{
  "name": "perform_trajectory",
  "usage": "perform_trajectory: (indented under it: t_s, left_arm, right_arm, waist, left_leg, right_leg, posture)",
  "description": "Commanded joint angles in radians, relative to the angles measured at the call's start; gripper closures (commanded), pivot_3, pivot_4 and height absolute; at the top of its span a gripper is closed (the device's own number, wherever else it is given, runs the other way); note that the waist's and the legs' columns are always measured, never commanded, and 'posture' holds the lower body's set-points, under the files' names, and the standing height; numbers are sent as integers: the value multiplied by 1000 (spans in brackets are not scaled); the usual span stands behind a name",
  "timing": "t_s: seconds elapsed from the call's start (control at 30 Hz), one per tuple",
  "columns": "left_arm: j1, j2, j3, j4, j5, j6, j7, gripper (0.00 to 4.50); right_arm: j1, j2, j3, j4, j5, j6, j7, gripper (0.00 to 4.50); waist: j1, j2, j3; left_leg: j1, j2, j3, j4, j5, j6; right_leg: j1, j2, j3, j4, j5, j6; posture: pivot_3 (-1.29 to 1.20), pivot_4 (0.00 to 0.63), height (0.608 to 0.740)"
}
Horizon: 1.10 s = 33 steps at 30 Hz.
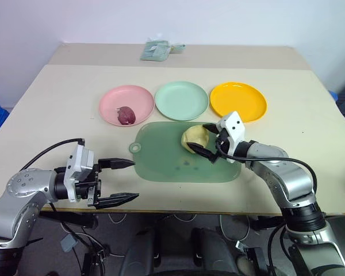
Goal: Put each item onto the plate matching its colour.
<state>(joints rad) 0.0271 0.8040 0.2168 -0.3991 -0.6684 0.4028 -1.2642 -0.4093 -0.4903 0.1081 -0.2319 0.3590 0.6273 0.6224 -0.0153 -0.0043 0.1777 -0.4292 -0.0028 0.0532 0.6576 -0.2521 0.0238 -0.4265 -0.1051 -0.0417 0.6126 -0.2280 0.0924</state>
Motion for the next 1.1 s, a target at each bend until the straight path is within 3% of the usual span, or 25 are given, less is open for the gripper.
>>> perform_trajectory:
  t_s: [0.03, 1.07, 1.1]
  left_arm:
    - [-4, 13, 21, -43, -26, -14, -2, 106]
    - [57, -25, -27, -195, -28, 0, 148, 106]
    - [59, -24, -27, -200, -30, 0, 152, 38]
  right_arm:
    - [-32, 15, 15, 4, -3, 17, 9, 0]
    - [4, -1, 148, 39, -121, -27, 96, 0]
    - [4, 0, 148, 42, -124, -30, 98, 260]
  waist:
    - [0, 0, 0]
    - [-1, 0, -1]
    - [0, 0, -1]
  left_leg:
    - [0, 0, 0, 0, 0, 0]
    - [1, 0, 0, -1, 0, 0]
    - [1, 0, 0, -1, 0, 0]
  right_leg:
    - [0, 0, 0, 0, 0, 0]
    - [0, 0, 0, 0, 0, 0]
    - [0, 0, 0, 0, 0, 0]
  posture:
    - [0, 150, 740]
    - [0, 150, 740]
    - [0, 150, 740]
